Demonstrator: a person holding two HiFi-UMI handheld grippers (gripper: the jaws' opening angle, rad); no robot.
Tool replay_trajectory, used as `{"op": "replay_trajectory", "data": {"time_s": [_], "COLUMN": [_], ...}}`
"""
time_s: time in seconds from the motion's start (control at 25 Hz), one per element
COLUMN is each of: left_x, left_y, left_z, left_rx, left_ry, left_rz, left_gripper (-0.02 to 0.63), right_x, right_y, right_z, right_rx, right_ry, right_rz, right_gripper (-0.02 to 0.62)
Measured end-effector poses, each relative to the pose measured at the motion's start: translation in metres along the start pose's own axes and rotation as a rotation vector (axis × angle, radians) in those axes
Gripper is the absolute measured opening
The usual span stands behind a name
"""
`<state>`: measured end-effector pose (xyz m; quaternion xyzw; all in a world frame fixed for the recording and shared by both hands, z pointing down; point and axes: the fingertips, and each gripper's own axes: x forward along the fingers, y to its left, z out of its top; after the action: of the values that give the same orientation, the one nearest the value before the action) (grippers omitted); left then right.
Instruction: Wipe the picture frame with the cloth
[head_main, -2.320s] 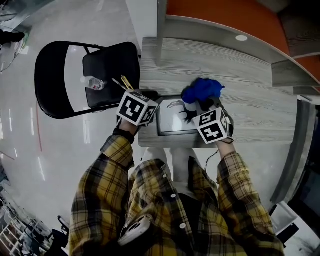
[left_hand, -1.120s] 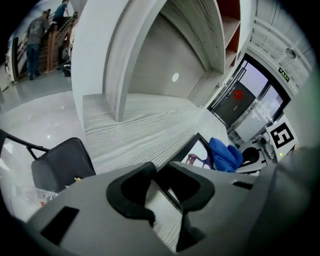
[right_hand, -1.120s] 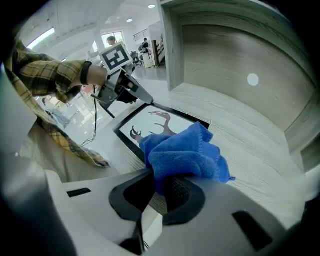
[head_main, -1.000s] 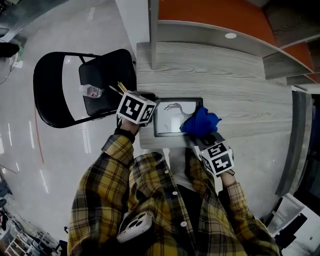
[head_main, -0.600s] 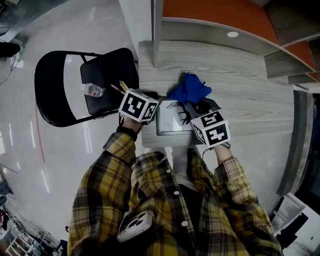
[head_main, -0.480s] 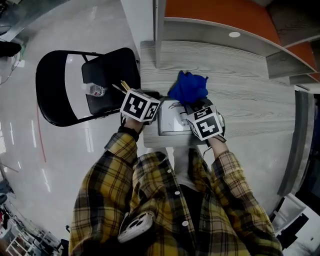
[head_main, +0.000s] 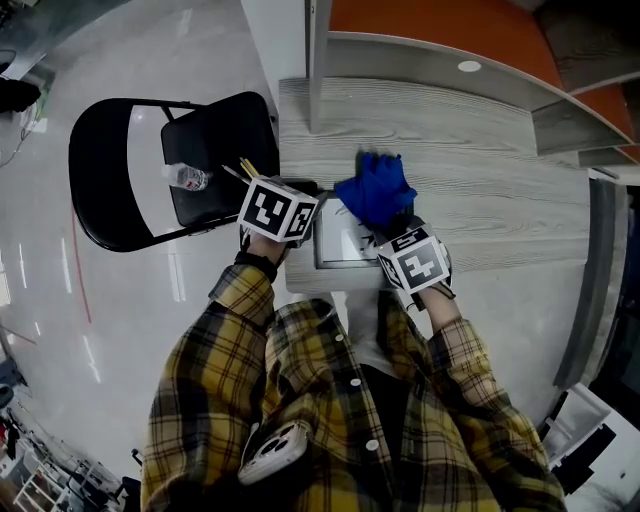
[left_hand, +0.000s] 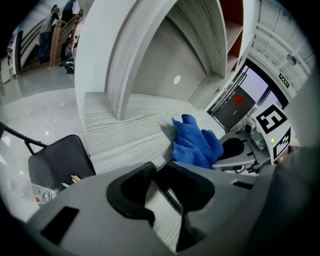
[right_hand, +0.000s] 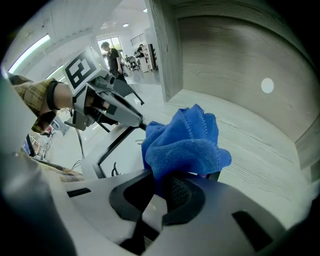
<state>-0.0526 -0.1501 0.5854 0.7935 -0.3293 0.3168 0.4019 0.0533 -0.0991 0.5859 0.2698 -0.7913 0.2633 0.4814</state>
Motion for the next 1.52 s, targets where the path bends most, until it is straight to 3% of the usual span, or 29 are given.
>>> {"op": "replay_trajectory", "data": {"time_s": [0.72,0.84,1.0,1.12,1.36,1.52], "left_x": [-0.002,-0.001,-0.001,-0.001,-0.001,0.0], "left_y": [-0.003,-0.003,-0.003,-0.003,-0.001,0.0], "left_z": [0.002,0.002,0.001,0.001,0.001,0.001], "left_rx": [0.006,0.014,0.009,0.009,-0.011,-0.018], "left_ry": [-0.002,-0.003,-0.003,-0.003,-0.007,-0.017], "left_rz": [0.012,0.012,0.015,0.016,0.008,0.004], "left_gripper": [0.11,0.11,0.11,0.11,0.11,0.11], "right_x": [-0.039,-0.054,-0.075,-0.068,0.01,0.026], "right_y": [0.051,0.052,0.049,0.047,0.038,0.039], "right_z": [-0.08,-0.058,0.01,0.054,0.064,0.058], "right_rx": [0.046,0.067,0.035,-0.013,-0.17,-0.247], "right_ry": [0.098,0.011,-0.169,-0.229,-0.095,-0.06], "right_rz": [0.149,0.153,0.143,0.134,0.002,-0.06], "right_gripper": [0.041,0.041,0.041,0.041,0.041,0.041]}}
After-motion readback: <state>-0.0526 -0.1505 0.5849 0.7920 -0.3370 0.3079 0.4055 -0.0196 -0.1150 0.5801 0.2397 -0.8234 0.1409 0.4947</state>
